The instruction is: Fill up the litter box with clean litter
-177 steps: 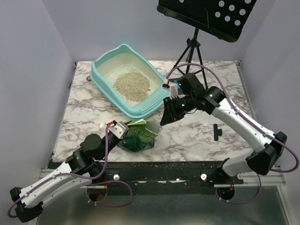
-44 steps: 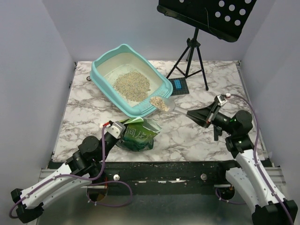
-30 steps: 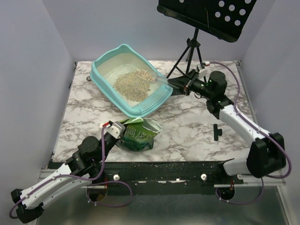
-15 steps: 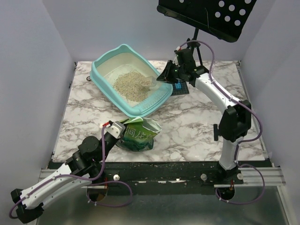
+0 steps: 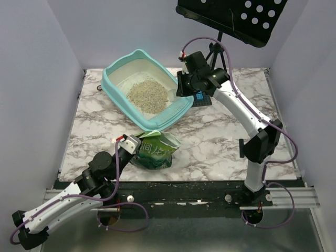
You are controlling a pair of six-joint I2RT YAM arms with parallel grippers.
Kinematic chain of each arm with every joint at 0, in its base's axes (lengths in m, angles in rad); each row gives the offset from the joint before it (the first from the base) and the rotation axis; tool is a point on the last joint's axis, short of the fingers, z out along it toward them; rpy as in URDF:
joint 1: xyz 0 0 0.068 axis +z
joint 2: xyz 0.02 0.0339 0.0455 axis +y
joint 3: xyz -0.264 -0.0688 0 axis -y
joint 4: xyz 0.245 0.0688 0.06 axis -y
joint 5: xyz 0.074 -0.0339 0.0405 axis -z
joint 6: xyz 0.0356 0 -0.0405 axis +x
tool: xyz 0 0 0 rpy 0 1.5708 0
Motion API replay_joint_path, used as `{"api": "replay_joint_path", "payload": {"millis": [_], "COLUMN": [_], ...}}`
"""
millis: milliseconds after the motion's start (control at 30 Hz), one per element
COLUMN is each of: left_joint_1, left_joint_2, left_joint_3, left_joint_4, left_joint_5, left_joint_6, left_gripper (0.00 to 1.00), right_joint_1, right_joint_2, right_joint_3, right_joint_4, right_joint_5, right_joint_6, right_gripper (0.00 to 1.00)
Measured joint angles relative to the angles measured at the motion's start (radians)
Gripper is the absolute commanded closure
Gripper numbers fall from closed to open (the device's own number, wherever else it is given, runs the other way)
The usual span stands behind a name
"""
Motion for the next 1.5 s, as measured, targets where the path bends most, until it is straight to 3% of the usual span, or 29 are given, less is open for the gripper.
{"api": "replay_joint_path", "payload": {"millis": [233,400,533,833,1000,1500], "left_joint_1": [0.0,0.0,0.0,0.0,0.0,0.0], "left_joint_2": [0.006,0.011,0.026,0.023,0.023,0.023], "left_joint_3": [0.001,0.002,0.005,0.005,0.005,0.006], "left_joint_4": [0.001,0.002,0.003,0.002,0.001,-0.002], "left_joint_5": [-0.002,-0.002,-0.002,-0.002,-0.002,-0.002], "left_joint_6": [0.0,0.0,-0.001,-0.001,-0.001,-0.001], "left_gripper": [1.0,1.0,1.0,1.0,1.0,1.0], "right_joint_1": [0.034,0.033,0.034,0.034,0.034,0.034], "right_joint_2": [-0.266,-0.583,-0.72,-0.836,-0.898,-0.9], "right_joint_3": [-0.174,-0.329,-0.416,-0.59,-0.607,-0.65], "right_joint_4": [-0.032,-0.027,-0.032,-0.087,-0.104,-0.106], "right_joint_5": [0.074,0.008,-0.096,-0.316,-0.394,-0.476], "right_joint_6": [-0.05,-0.039,-0.026,-0.023,-0.03,-0.048], "right_gripper": [0.99,0.99,0.99,0.99,0.99,0.99]}}
